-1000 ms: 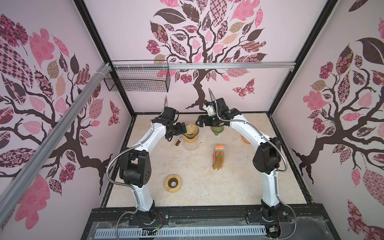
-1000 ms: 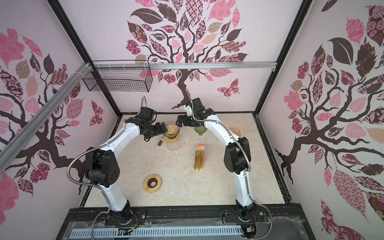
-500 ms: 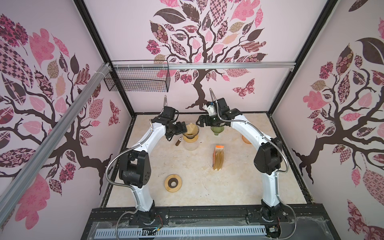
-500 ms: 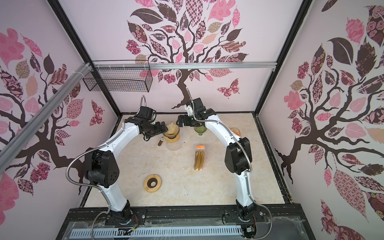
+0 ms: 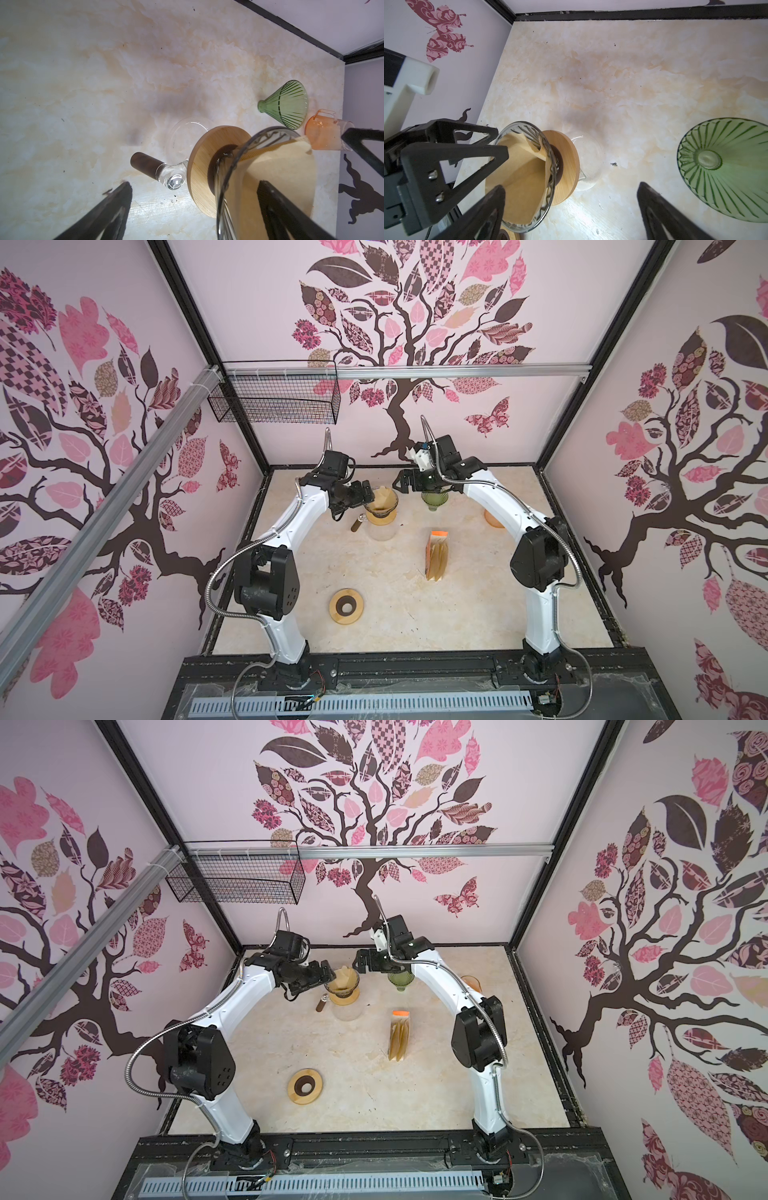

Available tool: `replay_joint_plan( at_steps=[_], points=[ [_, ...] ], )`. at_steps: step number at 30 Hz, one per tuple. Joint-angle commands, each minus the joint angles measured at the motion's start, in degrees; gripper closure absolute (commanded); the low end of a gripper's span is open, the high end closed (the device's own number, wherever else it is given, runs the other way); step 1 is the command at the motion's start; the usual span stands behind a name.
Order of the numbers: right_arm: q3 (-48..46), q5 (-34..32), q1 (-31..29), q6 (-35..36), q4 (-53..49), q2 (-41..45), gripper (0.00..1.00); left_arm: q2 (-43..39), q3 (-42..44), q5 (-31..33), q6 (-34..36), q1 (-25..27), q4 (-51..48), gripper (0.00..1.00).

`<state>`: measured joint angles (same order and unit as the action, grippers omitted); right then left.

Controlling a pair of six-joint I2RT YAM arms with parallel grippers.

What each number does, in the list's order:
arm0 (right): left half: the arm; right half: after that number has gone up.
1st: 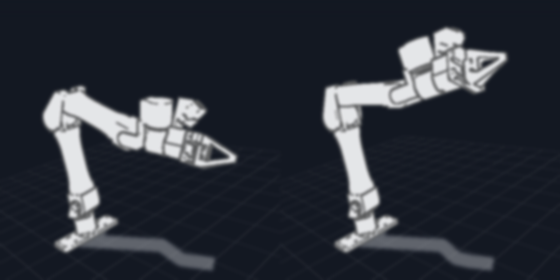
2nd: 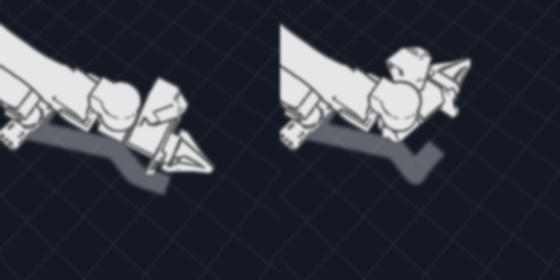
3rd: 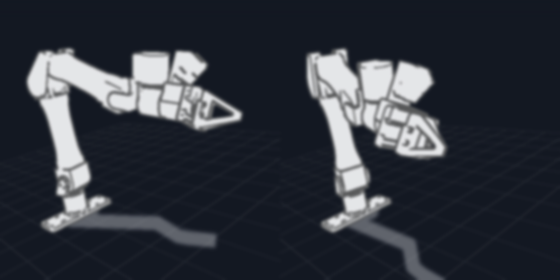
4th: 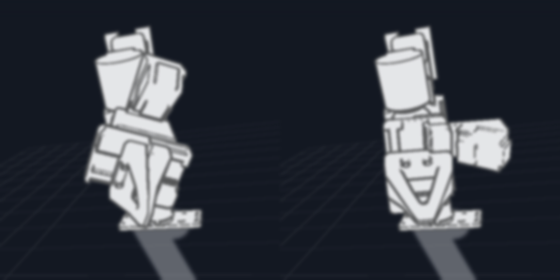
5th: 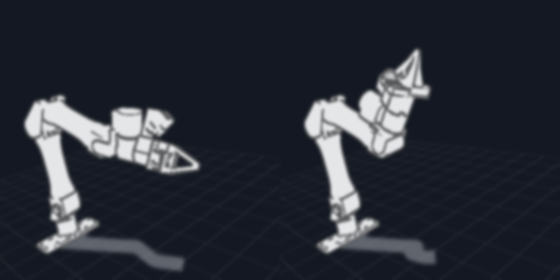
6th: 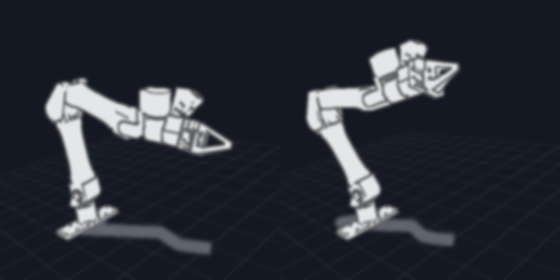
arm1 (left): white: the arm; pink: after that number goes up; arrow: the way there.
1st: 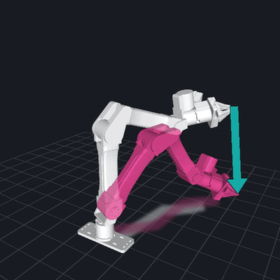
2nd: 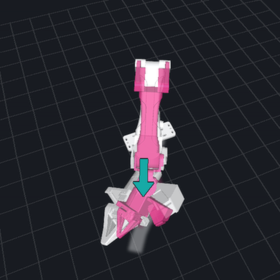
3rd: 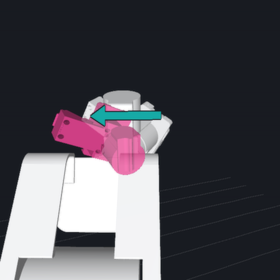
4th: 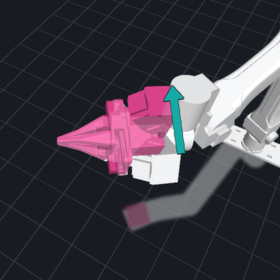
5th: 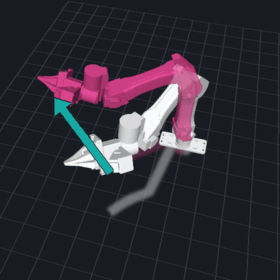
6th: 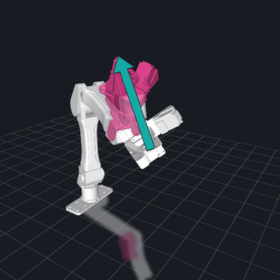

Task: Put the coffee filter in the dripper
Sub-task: 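Move the left gripper to the wooden ring while right gripper moves toward the box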

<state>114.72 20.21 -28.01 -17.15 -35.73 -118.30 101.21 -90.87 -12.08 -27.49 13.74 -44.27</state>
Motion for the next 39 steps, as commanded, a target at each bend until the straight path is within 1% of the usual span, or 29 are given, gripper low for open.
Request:
replay_joint_plan(
  at_steps=[1,7,11,19,24,27,29,34,36,39],
  points=[
    [0.3,-0.5,0.1,-0.7,1.4,5.4,0.00,-4.1,-4.1,-0.8,-0.4,-0.4,0.3,0.04],
    [-1.5,-2.5,0.2,-1.6,2.7,7.7,0.00,-8.9,-3.2,-1.3,-0.4,-0.5,-0.3,0.04],
    [-3.5,-3.5,0.2,-2.6,4.2,9.7,0.00,-12.9,-0.7,-2.2,-0.4,-0.6,-0.7,0.03],
    [-11.5,-7.8,0.2,-5.4,9.9,16.5,0.00,-24.8,8.7,-4.2,-0.1,-2.3,-2.3,0.03],
    [-16.6,-10.0,0.2,-9.2,15.6,20.0,0.00,-32.4,15.5,-5.5,0.0,-4.6,-4.1,0.02],
    [-20.3,-9.3,0.2,-12.1,19.9,22.0,0.00,-36.0,19.8,-6.7,0.0,-5.3,-6.6,0.02],
    [-21.7,-9.5,0.2,-13.1,20.9,23.0,0.00,-38.2,22.7,-6.6,-0.3,-5.5,-8.5,0.02],
    [-24.1,-11.4,0.2,-13.6,19.8,25.2,0.00,-43.9,32.5,-8.7,-4.2,-5.8,-10.8,0.02],
    [-27.0,-11.2,0.2,-14.6,21.2,27.2,0.00,-45.9,36.5,-8.4,-7.5,-5.9,-11.4,0.02],
    [-32.8,-8.7,0.1,-16.8,23.9,30.7,0.00,-49.4,43.4,-9.7,-14.0,-6.0,-10.5,0.02]
  ],
)
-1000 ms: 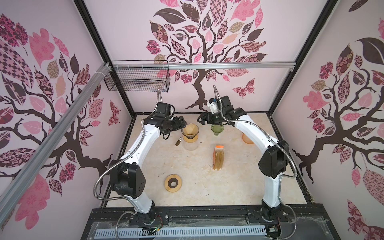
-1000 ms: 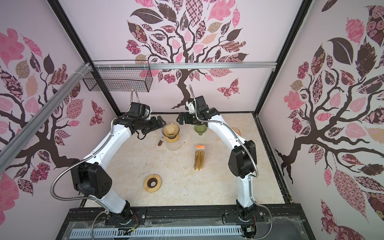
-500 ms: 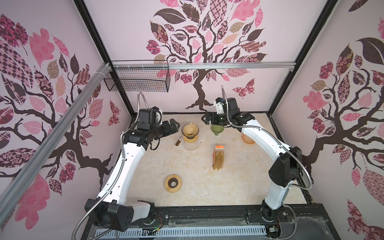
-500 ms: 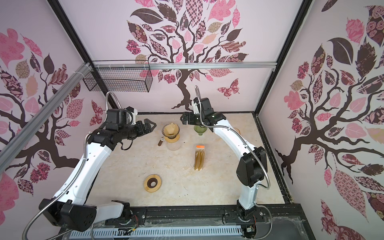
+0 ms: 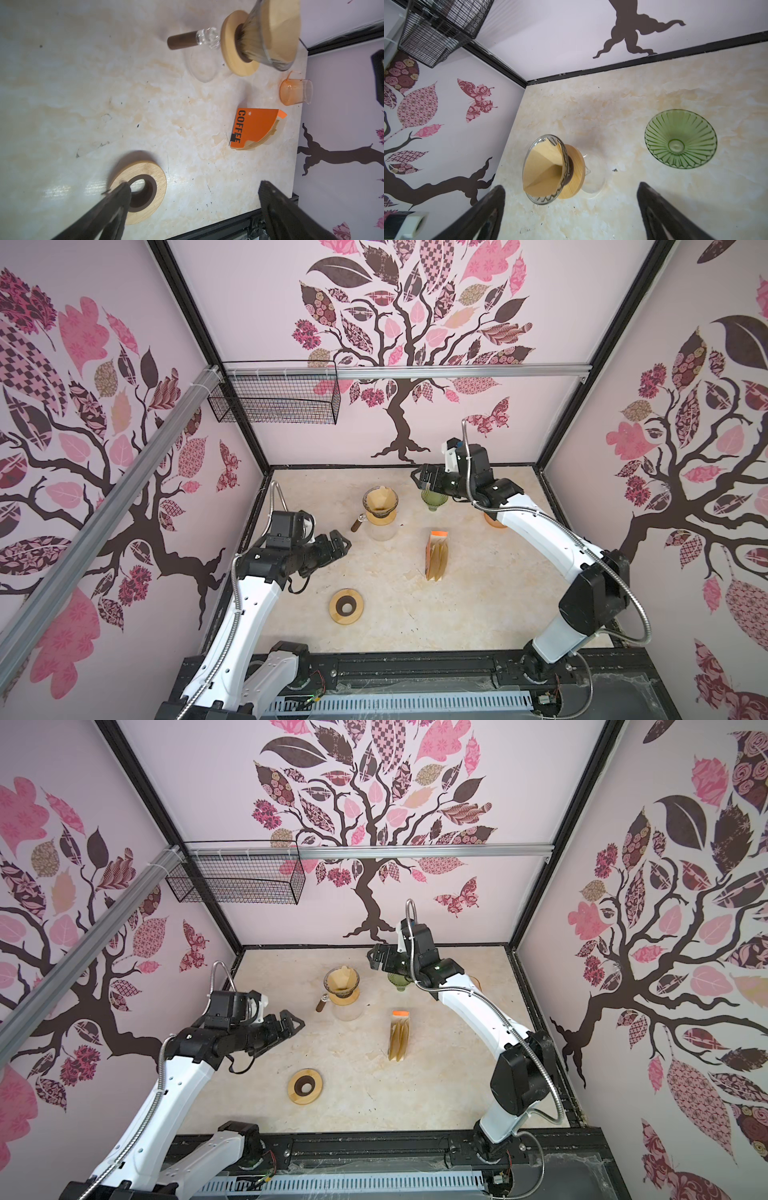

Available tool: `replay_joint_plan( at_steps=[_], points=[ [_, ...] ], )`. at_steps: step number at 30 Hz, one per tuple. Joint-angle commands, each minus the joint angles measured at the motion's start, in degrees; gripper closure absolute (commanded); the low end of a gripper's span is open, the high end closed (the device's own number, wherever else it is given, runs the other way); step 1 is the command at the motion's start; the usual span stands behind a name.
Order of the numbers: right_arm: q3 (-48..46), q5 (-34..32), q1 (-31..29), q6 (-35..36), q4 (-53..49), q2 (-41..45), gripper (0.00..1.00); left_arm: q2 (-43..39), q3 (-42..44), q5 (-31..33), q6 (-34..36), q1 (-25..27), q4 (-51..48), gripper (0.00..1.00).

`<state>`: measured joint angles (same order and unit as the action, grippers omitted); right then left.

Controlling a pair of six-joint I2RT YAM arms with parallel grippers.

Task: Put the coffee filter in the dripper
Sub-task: 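Move the left gripper to the wooden ring while right gripper moves toward the box, then grasp the wooden ring with the left gripper while right gripper hovers by the box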

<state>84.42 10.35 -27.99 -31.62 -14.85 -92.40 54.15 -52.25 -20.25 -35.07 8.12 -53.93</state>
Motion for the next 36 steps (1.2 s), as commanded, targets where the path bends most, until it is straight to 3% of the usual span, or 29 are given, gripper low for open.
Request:
replay_joint_plan(
  at_steps=[1,6,13,21,36],
  points=[
    [-5.1,1.6,0.0,-2.7,3.7,6.4,0.00,-3.0,7.2,-2.0,-8.7,-0.4,-0.9,0.02],
    [-13.9,1.1,-0.1,-2.9,3.0,13.2,0.00,-5.3,17.1,-1.8,-16.2,-0.4,2.2,0.02],
    [-21.7,1.9,-0.1,-3.0,0.3,21.8,0.00,-6.1,20.8,4.2,-19.2,-0.3,1.8,0.02],
    [-25.4,1.6,-1.1,-1.1,-3.7,28.2,0.00,-6.7,26.3,1.0,-21.2,0.2,10.5,0.02],
    [-28.1,1.9,-2.2,0.7,-6.7,30.7,0.00,-5.4,35.7,-3.1,-28.2,6.6,32.8,0.03]
  ],
)
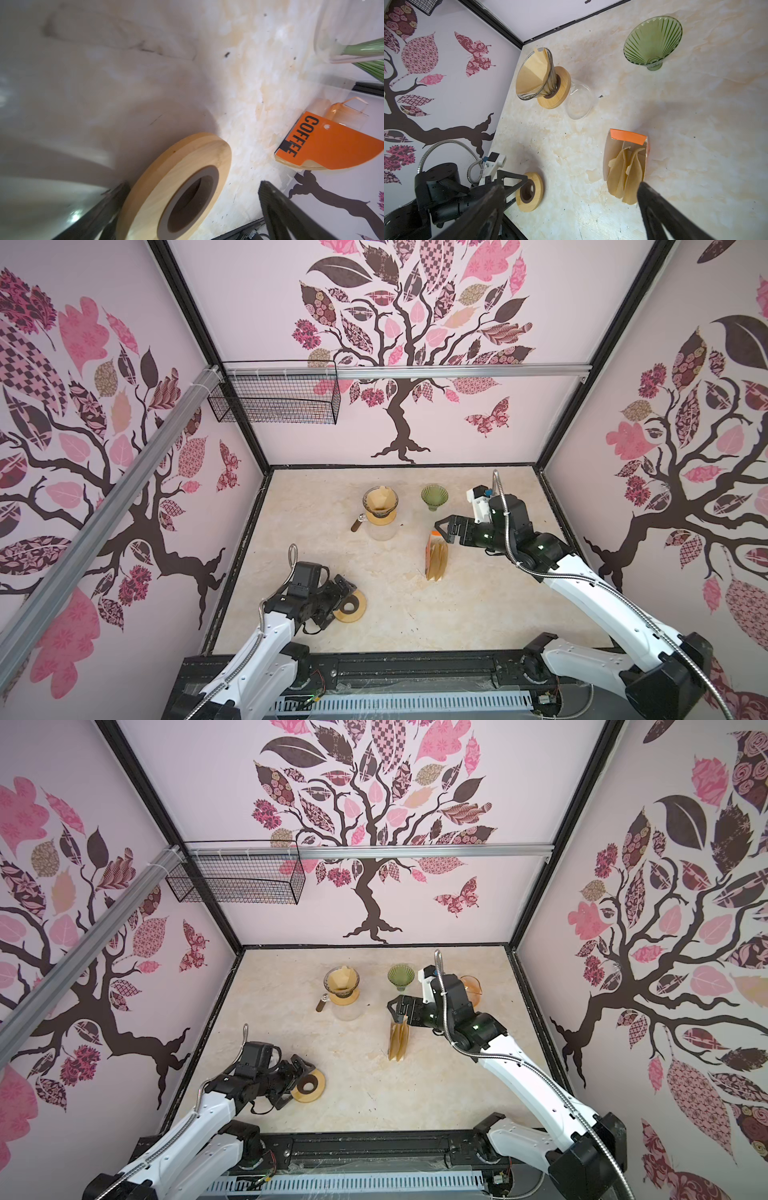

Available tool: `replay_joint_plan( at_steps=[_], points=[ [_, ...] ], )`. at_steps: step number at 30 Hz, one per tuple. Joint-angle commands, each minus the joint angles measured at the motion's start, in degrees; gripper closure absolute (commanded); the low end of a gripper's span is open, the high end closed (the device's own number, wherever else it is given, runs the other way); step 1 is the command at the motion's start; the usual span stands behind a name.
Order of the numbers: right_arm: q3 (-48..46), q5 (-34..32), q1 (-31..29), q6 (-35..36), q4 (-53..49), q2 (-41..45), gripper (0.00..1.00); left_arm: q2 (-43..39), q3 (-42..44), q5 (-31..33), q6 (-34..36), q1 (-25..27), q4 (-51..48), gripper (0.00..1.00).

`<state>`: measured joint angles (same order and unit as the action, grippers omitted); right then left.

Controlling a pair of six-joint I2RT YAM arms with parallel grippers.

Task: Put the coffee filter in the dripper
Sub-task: 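Grasp the wooden ring with the left gripper while right gripper hovers by the box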

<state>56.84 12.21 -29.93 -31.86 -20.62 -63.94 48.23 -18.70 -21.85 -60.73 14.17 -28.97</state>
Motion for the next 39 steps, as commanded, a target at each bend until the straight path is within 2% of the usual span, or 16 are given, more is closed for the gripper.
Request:
replay_joint_plan(
  at_steps=[1,5,8,14,22,39],
  points=[
    [-0.7,0.0,-0.2,0.9,-0.9,2.3,0.00,0.9,2.8,-1.9,-3.4,0.7,9.8,0.03],
    [-1.4,0.2,-0.3,0.9,-0.4,2.2,0.00,3.2,4.1,-2.6,-6.2,1.9,18.1,0.04],
    [-1.6,0.3,-0.5,0.7,-0.3,2.0,0.00,5.1,3.8,-2.9,-7.3,2.0,19.0,0.04],
    [-2.0,0.3,-1.0,0.7,-0.4,2.0,0.00,-0.5,5.5,-0.8,-7.6,1.8,13.4,0.07],
    [-2.6,0.7,-1.9,0.5,0.2,1.1,0.00,-10.1,4.7,-1.4,-4.7,-0.9,2.4,0.11],
    [-2.9,0.5,-2.9,0.2,0.0,0.4,0.00,-11.0,3.3,-2.5,-4.0,-1.0,-0.2,0.43]
  ],
)
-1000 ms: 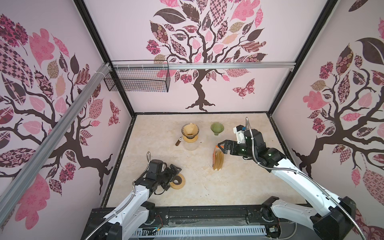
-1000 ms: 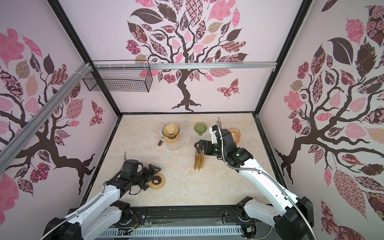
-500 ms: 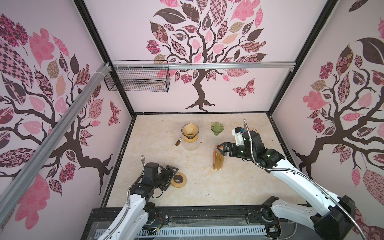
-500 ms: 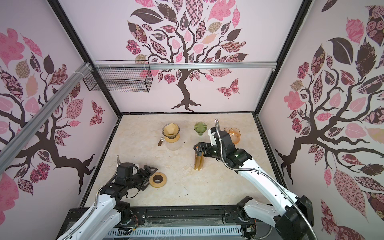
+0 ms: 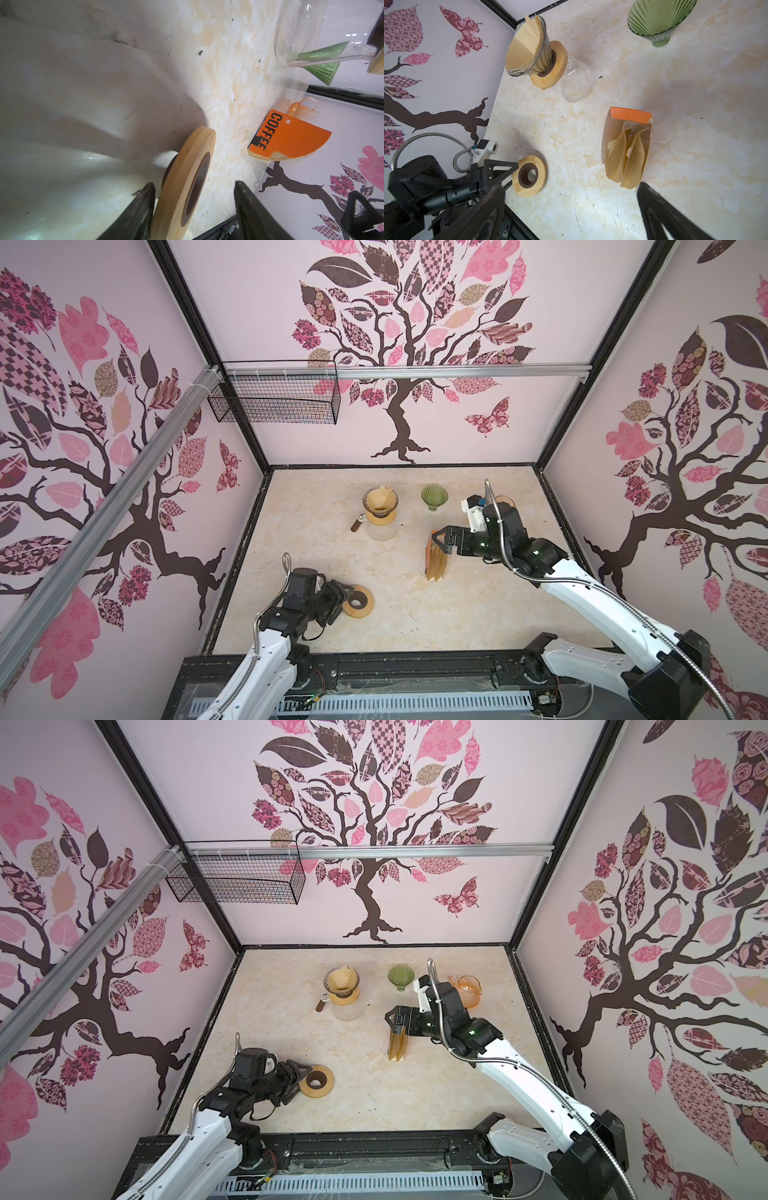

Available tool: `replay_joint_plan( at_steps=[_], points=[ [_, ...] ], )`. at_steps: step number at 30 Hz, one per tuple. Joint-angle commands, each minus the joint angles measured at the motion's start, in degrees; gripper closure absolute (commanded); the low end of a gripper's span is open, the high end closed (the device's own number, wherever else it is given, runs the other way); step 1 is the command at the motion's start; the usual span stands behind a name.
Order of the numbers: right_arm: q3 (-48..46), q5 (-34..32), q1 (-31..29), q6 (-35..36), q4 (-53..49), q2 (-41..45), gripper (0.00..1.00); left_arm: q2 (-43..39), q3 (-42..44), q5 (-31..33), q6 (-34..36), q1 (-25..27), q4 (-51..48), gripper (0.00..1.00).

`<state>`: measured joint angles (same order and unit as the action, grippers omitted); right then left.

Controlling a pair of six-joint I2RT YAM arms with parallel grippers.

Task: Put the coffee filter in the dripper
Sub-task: 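Grasp the wooden ring with the left gripper while right gripper hovers by the box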

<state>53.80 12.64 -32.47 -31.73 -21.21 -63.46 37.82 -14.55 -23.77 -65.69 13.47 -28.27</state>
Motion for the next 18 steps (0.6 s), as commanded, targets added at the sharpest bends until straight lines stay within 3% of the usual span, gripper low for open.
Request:
replay_joint_plan(
  at_steps=[1,18],
  points=[
    [0.2,0.1,-0.4,0.0,0.6,-0.2,0.00,-0.7,-0.8,-0.8,1.0,-0.2,-0.9,0.45],
    [1.0,-0.4,-1.4,0.5,0.5,-1.6,0.00,-1.2,-1.4,-1.1,0.7,-0.2,-0.8,0.70]
  ],
)
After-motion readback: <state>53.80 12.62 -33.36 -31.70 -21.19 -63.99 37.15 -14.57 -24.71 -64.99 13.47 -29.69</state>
